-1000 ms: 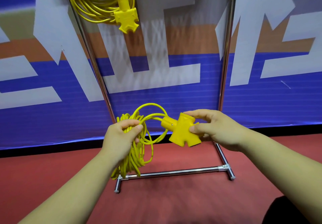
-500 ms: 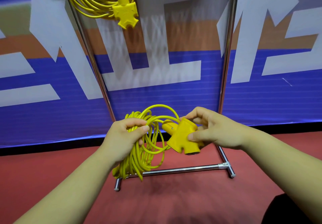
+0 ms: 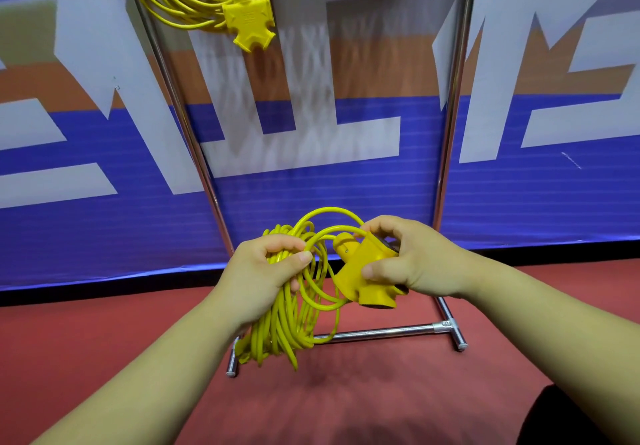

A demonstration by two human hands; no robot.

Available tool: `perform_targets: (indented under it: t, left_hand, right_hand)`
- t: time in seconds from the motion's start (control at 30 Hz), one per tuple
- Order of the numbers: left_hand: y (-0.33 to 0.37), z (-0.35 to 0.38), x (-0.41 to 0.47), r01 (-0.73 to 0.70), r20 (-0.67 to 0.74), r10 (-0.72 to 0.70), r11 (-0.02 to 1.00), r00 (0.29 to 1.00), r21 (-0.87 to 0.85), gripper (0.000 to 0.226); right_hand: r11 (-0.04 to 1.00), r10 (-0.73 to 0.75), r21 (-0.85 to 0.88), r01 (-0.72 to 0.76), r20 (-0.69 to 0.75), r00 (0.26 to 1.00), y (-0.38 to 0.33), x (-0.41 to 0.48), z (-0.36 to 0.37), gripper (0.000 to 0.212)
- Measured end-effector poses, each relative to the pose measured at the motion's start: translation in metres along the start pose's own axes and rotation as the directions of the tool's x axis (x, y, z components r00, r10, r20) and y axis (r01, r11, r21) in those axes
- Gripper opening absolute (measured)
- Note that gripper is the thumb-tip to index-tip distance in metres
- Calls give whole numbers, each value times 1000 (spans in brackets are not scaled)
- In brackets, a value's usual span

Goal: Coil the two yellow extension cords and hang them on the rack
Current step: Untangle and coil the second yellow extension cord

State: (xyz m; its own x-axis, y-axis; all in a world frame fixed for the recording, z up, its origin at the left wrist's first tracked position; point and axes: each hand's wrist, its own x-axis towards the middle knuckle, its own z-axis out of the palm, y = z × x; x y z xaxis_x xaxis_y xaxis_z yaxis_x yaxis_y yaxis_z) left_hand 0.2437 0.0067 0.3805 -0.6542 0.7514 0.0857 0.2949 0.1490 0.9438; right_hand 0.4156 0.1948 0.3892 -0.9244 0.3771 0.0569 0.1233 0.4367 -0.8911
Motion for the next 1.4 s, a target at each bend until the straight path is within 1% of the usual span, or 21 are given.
perform_targets:
  t: [0.07, 0.13, 0.2, 0.3, 0.37, 0.43, 0.5, 0.53, 0.63, 0.67, 0.7, 0.77, 0.83, 0.9, 0.97, 1.0, 1.07, 1.13, 1.2, 1.3, 1.4]
  left_hand:
    - [1, 2, 0, -1, -4, 1, 1000, 1000, -11, 8]
    - [1, 4, 0, 5, -10, -5, 1000, 1000, -24, 7]
    - [1, 6, 0, 16, -15, -17, 999, 1000, -52, 6]
    - [0, 9, 0, 35, -19, -37, 995, 999, -99, 6]
    - [-1, 12, 0, 49, -28, -54, 989, 998, -139, 6]
    - [-2, 15, -1, 64, -37, -73, 979, 997, -193, 7]
    - [-3, 17, 0, 76, -45, -89, 971, 995, -227, 9]
    - [-4, 18, 0, 82, -51, -96, 969, 994, -234, 9]
    - [-5, 23, -1, 82, -65, -100, 969, 993, -235, 9]
    - [-4, 25, -2, 76, -68, -94, 972, 993, -223, 8]
    - [-4, 27, -2, 69, -75, -86, 976, 993, -208, 7]
    - [-2, 30, -3, 52, -90, -70, 981, 993, -187, 7]
    - [1, 32, -3, 37, -86, -51, 987, 995, -159, 9]
    - [3, 33, -4, 24, -58, -31, 993, 998, -119, 8]
    - [3, 33, -4, 17, -52, -22, 994, 998, -107, 6]
    - [3, 33, -3, 19, -62, -27, 993, 998, -115, 6]
    - [3, 32, -3, 31, -76, -43, 988, 996, -151, 7]
    - [3, 32, -3, 53, -78, -69, 979, 995, -197, 6]
    - [2, 31, -2, 76, -78, -96, 969, 992, -234, 6]
    - [0, 31, -1, 89, -77, -112, 963, 991, -255, 5]
    - [0, 32, 0, 80, -77, -102, 965, 992, -249, 5]
  right_hand:
    - [999, -2, -35, 2, -11, 1000, -1, 1, 2, 48]
    - [1000, 10, -26, -10, -13, 1000, -3, 1, 3, 46]
    - [999, 15, -29, -16, -11, 1000, -3, 2, 5, 37]
    - [999, 31, -38, -34, -80, 996, 1, 3, 7, 22]
    - [999, 35, -17, -37, -118, 992, 2, 3, 9, 15]
    - [995, 49, 92, -35, -146, 988, 2, 3, 12, 14]
    - [968, 94, 246, -49, -176, 980, 1, 4, 12, 19]
    - [953, 128, 296, -67, -189, 974, 2, 4, 12, 23]
    - [926, 218, 349, -145, -181, 959, 3, 4, 13, 30]
    - [935, 226, 316, -160, -183, 957, 4, 3, 15, 31]
    - [955, 218, 243, -168, -200, 955, 4, 3, 16, 32]
    - [986, 167, 52, -159, -237, 957, 3, 4, 18, 33]
    - [988, 109, -76, -132, -257, 960, 0, 6, 18, 33]
    - [981, 79, -148, -122, -269, 960, -3, 7, 19, 35]
    - [979, 81, -160, -127, -264, 961, -5, 7, 19, 39]
    - [984, 100, -117, -132, -247, 964, -5, 6, 18, 40]
    - [986, 161, 76, -151, -152, 975, -5, 4, 12, 39]
    - [935, 195, 302, -185, -4, 981, -4, 2, 4, 38]
    - [861, 178, 461, -216, 125, 976, -2, 2, -1, 44]
    - [788, 130, 572, -230, 211, 969, 3, 4, -7, 47]
    - [789, 112, 571, -228, 232, 966, 7, 5, -10, 46]
